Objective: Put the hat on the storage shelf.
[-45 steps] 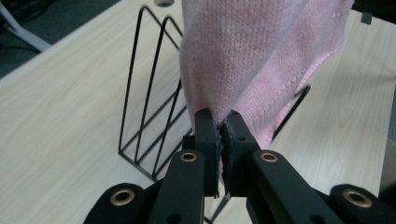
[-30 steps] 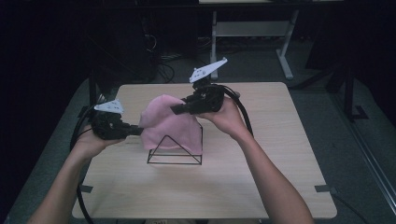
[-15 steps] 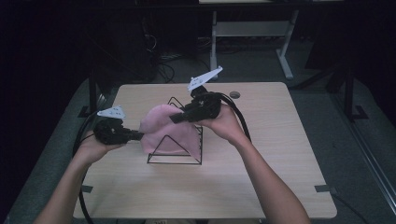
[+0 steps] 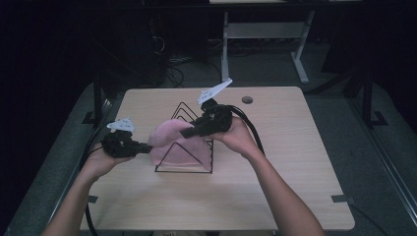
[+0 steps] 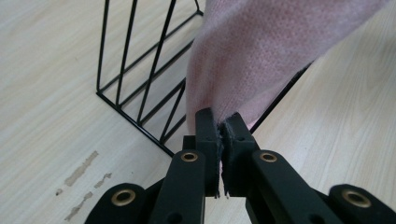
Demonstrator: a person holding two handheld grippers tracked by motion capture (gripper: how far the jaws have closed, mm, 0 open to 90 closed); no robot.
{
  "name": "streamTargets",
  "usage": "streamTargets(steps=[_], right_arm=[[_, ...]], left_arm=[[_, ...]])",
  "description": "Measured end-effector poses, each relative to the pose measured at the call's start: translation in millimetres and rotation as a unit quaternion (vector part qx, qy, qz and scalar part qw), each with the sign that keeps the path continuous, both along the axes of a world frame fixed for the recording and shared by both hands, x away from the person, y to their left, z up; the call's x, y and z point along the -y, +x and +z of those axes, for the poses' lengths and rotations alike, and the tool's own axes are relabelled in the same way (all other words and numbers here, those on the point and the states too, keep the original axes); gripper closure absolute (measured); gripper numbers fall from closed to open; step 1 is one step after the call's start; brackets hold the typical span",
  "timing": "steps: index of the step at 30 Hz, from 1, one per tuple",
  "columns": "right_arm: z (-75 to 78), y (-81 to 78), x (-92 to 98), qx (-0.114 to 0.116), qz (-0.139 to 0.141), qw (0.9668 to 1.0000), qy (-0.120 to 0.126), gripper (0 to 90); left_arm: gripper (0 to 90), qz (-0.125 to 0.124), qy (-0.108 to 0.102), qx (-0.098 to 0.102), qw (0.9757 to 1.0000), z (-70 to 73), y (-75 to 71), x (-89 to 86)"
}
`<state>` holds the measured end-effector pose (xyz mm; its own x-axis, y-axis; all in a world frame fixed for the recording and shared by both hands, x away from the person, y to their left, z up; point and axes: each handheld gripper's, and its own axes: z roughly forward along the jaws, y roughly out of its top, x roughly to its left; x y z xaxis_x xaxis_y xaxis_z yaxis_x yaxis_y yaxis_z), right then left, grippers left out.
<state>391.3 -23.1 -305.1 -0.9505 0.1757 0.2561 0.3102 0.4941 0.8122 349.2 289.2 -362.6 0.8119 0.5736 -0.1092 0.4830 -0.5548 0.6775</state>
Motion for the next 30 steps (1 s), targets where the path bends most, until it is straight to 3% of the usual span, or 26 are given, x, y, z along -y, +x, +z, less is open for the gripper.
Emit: streamTargets(steps=[6, 18, 21, 24, 26, 30], right_arm=[[-5.5, -2.6, 1.0, -0.015, 0.006, 0.9999, -0.004, 66.8], [-5.6, -9.0, 2.4, 0.002, 0.009, 0.9993, -0.036, 61.5], [-5.8, -8.7, 3.6, 0.002, 0.010, 0.9991, -0.041, 66.9], [-7.4, -9.4, 2.7, 0.012, 0.014, 0.9986, -0.050, 77.8], [-9.6, -9.8, 1.6, 0.019, 0.014, 0.9981, -0.057, 80.4], [-12.7, -9.5, 3.0, 0.013, 0.013, 0.9982, -0.057, 81.5]], left_arm=[[87.0, 0.001, 0.012, -0.005, 0.9999, -8.3, 0.8, 0.8], [87.1, 0.004, 0.029, -0.015, 0.9995, -18.5, 0.6, -0.3], [87.1, 0.003, 0.033, -0.018, 0.9993, -21.5, 0.5, 0.2], [87.2, 0.001, 0.039, -0.021, 0.9990, -22.5, 0.6, 0.9], [87.2, 0.003, 0.039, -0.021, 0.9990, -23.0, 0.4, 1.2], [87.4, 0.001, 0.042, -0.020, 0.9989, -23.7, 0.6, 1.0]])
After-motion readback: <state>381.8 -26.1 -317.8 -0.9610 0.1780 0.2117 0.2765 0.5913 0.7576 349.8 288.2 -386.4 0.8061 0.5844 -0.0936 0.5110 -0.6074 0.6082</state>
